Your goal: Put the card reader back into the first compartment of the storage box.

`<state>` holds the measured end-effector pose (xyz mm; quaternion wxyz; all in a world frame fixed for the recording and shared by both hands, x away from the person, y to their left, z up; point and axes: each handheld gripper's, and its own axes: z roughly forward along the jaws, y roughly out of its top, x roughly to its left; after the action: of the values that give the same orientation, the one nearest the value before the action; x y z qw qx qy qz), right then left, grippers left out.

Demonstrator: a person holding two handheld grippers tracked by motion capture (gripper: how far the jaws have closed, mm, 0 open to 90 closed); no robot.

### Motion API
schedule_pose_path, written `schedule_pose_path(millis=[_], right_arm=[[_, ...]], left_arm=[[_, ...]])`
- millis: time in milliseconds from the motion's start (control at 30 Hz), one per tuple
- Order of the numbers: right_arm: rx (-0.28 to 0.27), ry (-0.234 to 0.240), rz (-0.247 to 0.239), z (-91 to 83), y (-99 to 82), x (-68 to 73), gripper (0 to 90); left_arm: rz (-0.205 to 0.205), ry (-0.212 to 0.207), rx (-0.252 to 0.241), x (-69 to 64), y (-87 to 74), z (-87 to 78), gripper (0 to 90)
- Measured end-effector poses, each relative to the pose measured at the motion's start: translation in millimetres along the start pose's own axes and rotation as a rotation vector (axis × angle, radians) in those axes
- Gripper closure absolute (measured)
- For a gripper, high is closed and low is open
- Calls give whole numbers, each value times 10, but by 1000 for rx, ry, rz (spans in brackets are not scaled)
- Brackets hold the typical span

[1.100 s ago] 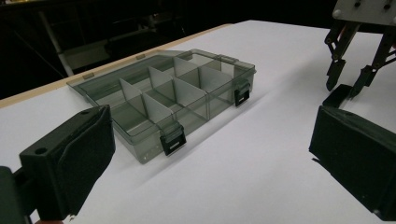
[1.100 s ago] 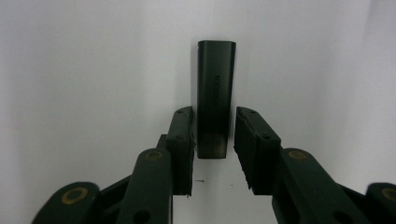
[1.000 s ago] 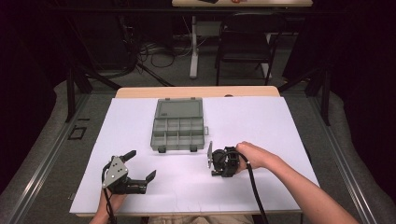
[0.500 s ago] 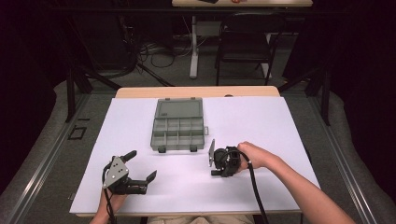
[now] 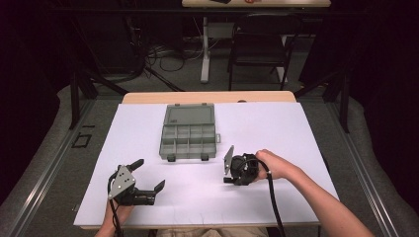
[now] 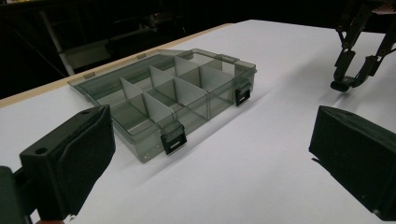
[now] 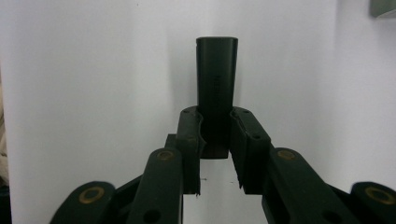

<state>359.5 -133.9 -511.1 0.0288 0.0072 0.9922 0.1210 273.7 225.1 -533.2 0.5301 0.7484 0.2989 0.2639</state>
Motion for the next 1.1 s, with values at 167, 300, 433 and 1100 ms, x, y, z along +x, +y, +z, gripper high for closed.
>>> schedule_pose_path(millis=[167, 300, 433, 1100], right_arm=[[-43, -15, 16, -58, -54, -8, 746], [-63, -22, 34, -81, -89, -18, 746], [-107, -24, 66, -115, -137, -31, 746], [-195, -96, 187, -142, -209, -106, 745]], left_arm=[[0, -1, 1, -2, 2, 1, 2], [-2, 0, 4, 1, -2, 1, 2], [0, 0, 4, -2, 0, 0, 2], [2, 9, 6, -8, -2, -3, 3]])
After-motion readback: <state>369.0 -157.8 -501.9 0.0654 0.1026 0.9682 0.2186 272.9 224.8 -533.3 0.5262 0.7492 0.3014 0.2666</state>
